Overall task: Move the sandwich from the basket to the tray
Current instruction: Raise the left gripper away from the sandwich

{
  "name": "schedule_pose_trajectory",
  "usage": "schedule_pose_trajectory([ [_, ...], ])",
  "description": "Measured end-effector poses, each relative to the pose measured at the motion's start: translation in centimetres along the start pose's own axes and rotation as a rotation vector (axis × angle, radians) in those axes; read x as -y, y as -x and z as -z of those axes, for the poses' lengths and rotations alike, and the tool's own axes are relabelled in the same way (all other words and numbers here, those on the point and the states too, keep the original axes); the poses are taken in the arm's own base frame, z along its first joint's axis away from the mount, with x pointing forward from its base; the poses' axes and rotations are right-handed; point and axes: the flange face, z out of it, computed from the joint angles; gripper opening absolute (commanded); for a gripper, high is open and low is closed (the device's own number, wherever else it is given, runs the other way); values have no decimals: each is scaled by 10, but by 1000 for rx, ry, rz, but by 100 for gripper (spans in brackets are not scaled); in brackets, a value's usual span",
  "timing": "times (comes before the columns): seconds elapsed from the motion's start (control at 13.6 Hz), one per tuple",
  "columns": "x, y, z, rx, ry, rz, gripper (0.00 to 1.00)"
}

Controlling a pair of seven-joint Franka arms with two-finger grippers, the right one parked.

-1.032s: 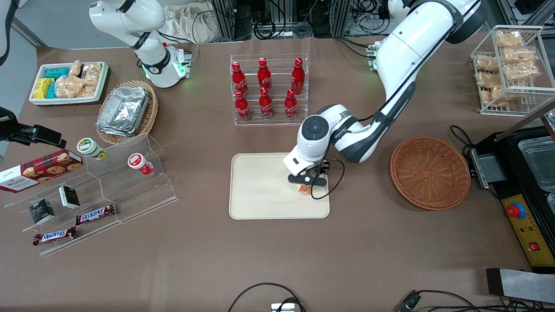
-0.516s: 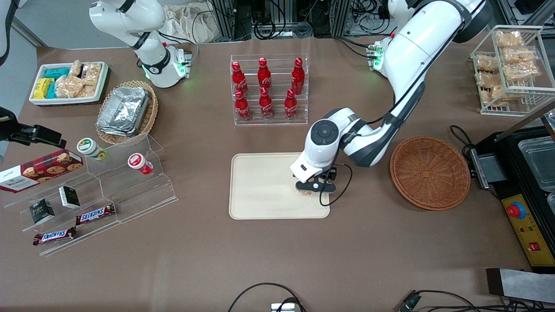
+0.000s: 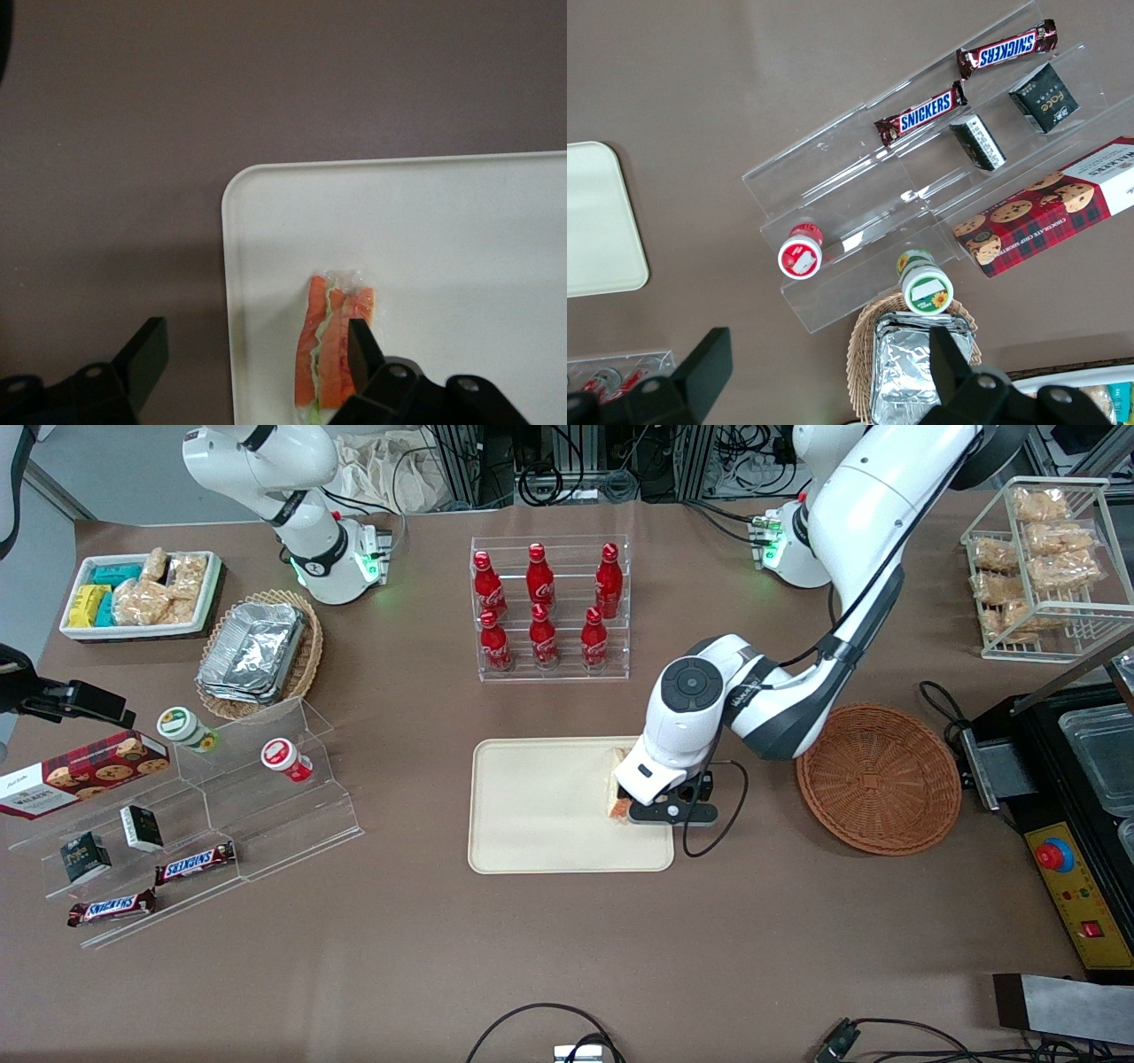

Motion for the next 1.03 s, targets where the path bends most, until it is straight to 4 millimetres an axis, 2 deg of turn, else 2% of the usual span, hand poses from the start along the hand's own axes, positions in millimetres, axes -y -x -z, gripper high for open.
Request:
schedule_pose_trajectory([
  [0.44,29,-21,20,-22,-20,78,96],
  [1.03,88,-62,61,7,-120,196,100],
])
